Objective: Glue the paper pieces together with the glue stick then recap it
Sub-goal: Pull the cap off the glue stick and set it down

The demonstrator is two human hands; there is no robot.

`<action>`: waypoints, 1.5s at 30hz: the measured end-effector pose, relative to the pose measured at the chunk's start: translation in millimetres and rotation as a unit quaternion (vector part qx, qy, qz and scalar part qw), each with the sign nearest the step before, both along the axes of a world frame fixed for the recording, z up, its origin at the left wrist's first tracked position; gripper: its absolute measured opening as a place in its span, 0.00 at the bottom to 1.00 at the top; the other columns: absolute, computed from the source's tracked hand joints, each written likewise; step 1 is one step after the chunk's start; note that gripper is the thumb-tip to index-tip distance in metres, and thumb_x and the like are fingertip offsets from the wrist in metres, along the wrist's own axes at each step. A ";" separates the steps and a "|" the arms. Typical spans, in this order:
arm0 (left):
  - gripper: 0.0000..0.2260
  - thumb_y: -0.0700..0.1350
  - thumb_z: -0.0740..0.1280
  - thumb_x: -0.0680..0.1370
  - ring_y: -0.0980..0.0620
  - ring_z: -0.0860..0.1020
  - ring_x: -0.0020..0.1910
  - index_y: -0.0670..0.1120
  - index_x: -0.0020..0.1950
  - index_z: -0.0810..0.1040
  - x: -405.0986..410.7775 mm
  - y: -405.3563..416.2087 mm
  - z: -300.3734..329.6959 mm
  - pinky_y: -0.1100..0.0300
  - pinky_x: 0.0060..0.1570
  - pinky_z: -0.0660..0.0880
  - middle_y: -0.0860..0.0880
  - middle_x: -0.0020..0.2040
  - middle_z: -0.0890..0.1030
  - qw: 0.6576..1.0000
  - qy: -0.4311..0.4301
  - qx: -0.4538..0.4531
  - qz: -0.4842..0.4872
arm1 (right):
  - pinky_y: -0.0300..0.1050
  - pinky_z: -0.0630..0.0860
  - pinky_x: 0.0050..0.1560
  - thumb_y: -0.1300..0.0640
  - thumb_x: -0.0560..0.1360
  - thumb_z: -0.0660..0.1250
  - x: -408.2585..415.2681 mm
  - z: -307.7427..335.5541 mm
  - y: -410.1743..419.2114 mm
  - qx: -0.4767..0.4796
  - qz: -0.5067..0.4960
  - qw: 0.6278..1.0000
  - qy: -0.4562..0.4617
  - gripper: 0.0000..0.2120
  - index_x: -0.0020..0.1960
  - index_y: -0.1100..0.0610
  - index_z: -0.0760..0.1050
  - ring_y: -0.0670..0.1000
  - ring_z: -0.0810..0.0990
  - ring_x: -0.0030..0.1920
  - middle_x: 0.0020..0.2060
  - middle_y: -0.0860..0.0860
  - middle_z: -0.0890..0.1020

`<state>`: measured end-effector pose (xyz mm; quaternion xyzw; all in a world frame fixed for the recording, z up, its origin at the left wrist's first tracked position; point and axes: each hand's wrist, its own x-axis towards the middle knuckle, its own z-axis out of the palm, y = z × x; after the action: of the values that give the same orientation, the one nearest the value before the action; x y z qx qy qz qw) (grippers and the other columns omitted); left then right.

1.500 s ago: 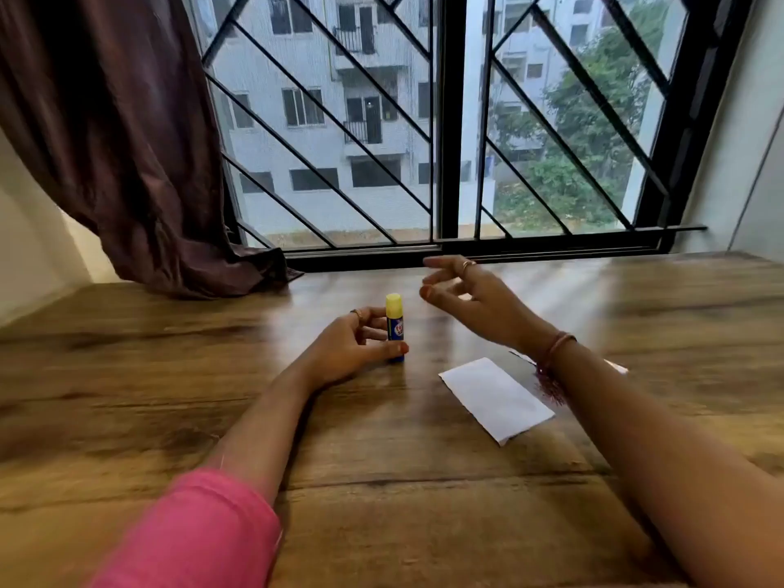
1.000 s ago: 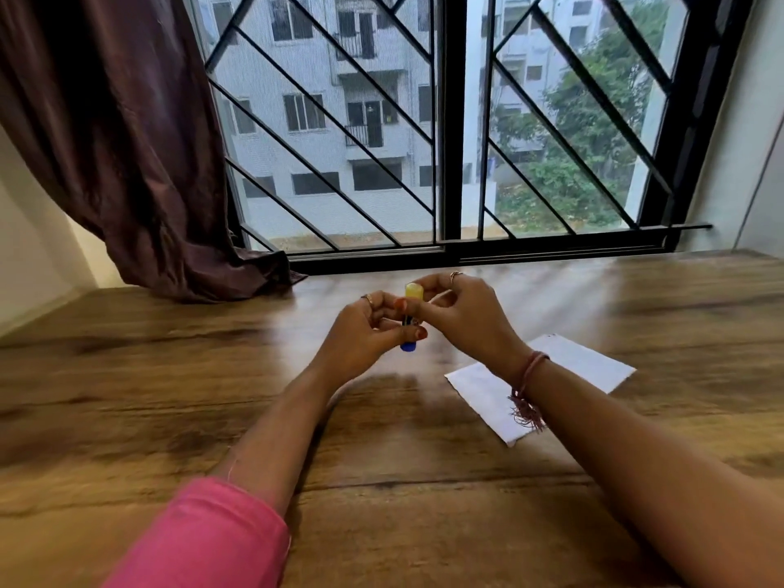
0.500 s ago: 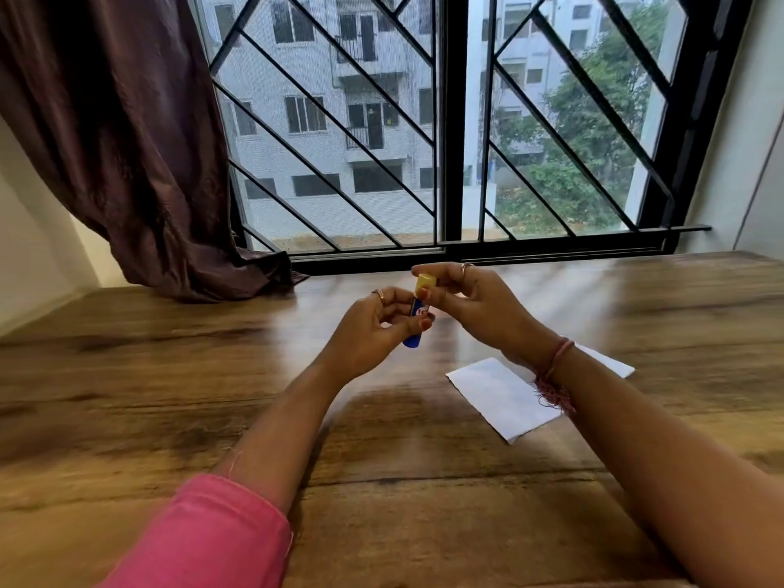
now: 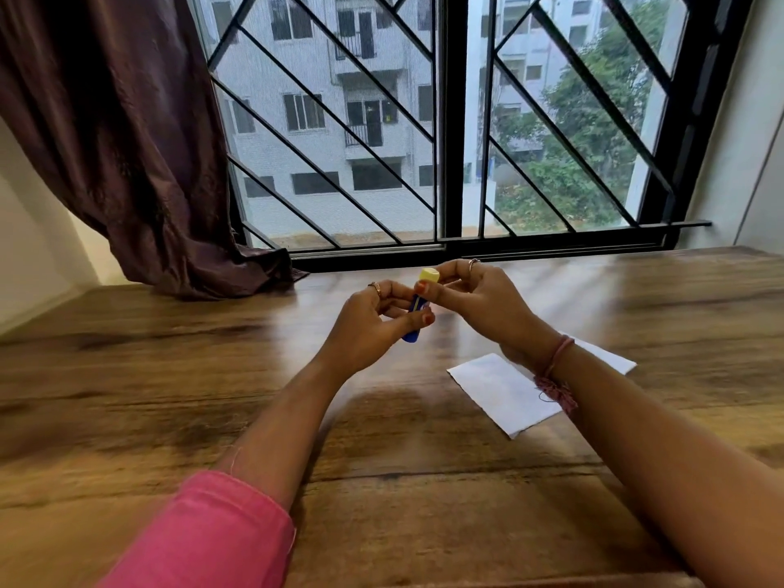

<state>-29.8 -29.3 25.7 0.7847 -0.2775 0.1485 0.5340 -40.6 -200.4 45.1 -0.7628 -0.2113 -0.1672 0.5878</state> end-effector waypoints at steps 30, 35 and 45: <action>0.08 0.44 0.71 0.74 0.56 0.81 0.46 0.52 0.51 0.79 6.4 7.1 -0.4 0.58 0.47 0.80 0.50 0.46 0.84 0.997 -0.036 0.060 -0.014 | 0.41 0.78 0.44 0.54 0.70 0.74 -3.5 15.6 -9.3 -0.229 -0.078 0.960 -0.141 0.09 0.48 0.56 0.83 0.51 0.82 0.40 0.42 0.52 0.83; 0.06 0.41 0.65 0.78 0.58 0.81 0.45 0.49 0.54 0.77 12.7 19.3 -7.6 0.65 0.46 0.76 0.51 0.48 0.84 0.997 0.032 0.047 -0.047 | 0.37 0.78 0.46 0.57 0.70 0.74 -4.1 29.1 -31.8 -0.165 -0.028 0.976 -0.141 0.11 0.50 0.48 0.81 0.48 0.82 0.43 0.46 0.51 0.80; 0.11 0.42 0.75 0.70 0.54 0.83 0.46 0.45 0.50 0.78 23.1 23.7 -12.1 0.64 0.45 0.78 0.47 0.47 0.84 0.989 0.078 -0.124 0.023 | 0.25 0.69 0.36 0.51 0.62 0.80 -19.6 16.5 -6.5 -0.396 0.126 0.909 0.006 0.16 0.45 0.42 0.77 0.36 0.78 0.33 0.30 0.30 0.79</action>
<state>-6.7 -5.5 13.7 0.7283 -0.1958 0.1320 0.6433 -60.2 -206.9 61.6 -0.9010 -0.3512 0.0102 0.2545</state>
